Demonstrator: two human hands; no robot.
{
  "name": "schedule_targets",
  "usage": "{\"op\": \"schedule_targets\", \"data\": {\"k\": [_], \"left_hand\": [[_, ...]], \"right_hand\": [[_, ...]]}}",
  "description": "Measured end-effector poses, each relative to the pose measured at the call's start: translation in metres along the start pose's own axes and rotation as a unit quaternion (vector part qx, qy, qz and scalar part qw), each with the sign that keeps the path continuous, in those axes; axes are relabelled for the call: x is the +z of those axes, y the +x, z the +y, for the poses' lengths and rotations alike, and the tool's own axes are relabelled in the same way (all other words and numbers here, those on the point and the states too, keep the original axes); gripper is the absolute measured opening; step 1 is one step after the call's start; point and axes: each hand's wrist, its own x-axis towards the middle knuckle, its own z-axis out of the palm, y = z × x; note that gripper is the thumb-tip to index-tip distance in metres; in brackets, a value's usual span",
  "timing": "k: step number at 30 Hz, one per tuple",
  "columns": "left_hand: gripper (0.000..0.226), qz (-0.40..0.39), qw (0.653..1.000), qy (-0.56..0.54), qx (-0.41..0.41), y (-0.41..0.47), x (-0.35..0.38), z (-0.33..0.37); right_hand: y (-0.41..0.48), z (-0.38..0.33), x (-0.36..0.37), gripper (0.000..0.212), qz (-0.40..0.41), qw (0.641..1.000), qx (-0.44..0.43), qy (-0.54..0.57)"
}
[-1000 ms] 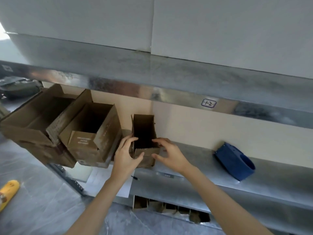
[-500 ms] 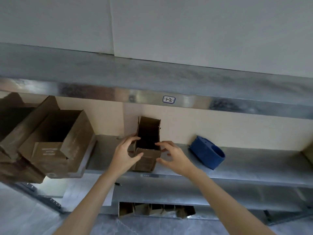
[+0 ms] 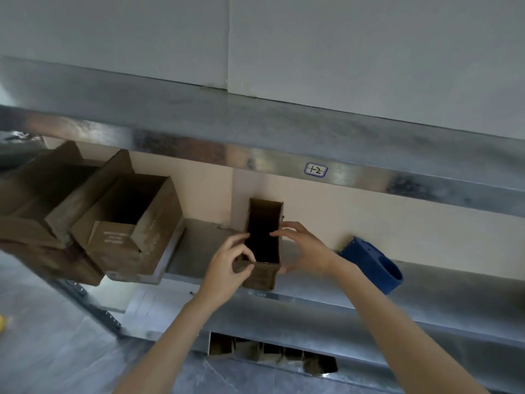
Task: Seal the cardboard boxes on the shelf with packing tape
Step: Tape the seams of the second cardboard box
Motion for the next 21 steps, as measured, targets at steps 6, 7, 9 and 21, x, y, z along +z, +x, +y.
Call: {"op": "schedule_targets", "data": {"k": [6, 7, 9, 21], "left_hand": [[0.029, -0.030, 0.999, 0.017, 0.010, -0.003, -0.021, -0.010], [0.031, -0.028, 0.999, 0.021, 0.008, -0.004, -0.025, -0.013], [0.031, -0.019, 1.000, 0.024, -0.003, -0.006, -0.033, -0.019], [0.045, 0.054, 0.995, -0.064, -0.056, -0.020, -0.043, -0.014]], "right_hand": [[0.005, 0.000, 0.001, 0.061, 0.031, 0.997, -0.029, -0.066], [0.004, -0.002, 0.002, 0.053, 0.052, 0.994, -0.036, -0.085], [0.002, -0.007, 0.004, 0.038, 0.089, 0.989, -0.049, -0.110], [0.012, -0.032, 0.034, 0.022, 0.191, 0.972, -0.081, -0.110]]}}
